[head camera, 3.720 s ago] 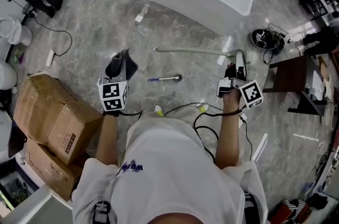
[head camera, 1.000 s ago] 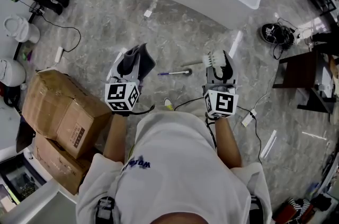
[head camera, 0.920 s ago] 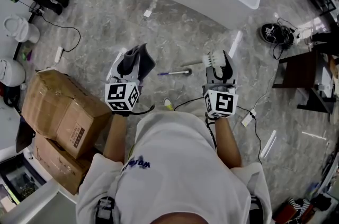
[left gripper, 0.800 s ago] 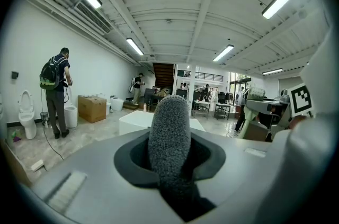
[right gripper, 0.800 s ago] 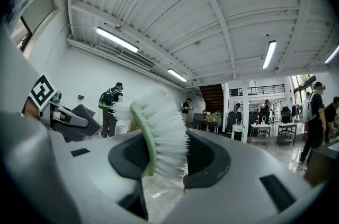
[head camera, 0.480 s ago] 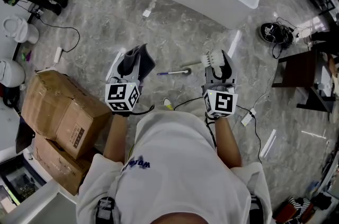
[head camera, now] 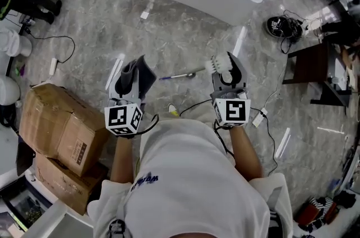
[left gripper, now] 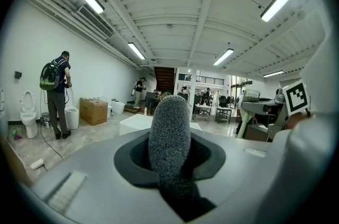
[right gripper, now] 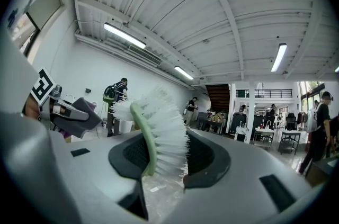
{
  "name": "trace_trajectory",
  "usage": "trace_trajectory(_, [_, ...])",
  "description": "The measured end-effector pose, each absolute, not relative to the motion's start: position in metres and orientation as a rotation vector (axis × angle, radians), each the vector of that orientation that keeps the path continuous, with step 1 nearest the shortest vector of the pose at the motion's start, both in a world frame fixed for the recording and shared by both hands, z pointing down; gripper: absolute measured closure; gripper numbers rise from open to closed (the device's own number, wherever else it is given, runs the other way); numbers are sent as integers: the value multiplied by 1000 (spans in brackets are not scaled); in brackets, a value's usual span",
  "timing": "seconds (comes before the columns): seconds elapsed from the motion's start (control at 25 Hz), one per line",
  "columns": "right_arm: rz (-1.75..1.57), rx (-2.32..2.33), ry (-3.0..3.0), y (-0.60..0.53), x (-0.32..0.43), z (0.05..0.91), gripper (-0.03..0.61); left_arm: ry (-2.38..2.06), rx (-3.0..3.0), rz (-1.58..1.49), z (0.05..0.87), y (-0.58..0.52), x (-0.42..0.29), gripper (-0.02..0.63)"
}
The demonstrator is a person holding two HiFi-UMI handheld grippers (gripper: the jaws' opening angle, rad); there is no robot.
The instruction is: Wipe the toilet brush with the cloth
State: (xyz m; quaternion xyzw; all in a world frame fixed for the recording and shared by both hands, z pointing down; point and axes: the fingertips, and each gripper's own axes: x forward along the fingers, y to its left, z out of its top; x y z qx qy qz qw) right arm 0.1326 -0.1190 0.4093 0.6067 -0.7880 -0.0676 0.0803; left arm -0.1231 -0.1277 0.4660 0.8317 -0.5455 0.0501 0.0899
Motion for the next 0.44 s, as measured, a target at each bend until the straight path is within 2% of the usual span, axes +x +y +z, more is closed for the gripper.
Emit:
trace_trajectory(0.2, [-262, 1764, -2323, -112, 138, 396, 414, -1631, 2416, 34, 468, -96, -118, 523])
trace_trajectory(0.44, [-257, 1753, -2345, -122, 124, 394, 414, -1623, 2419, 118, 483, -80, -135, 522])
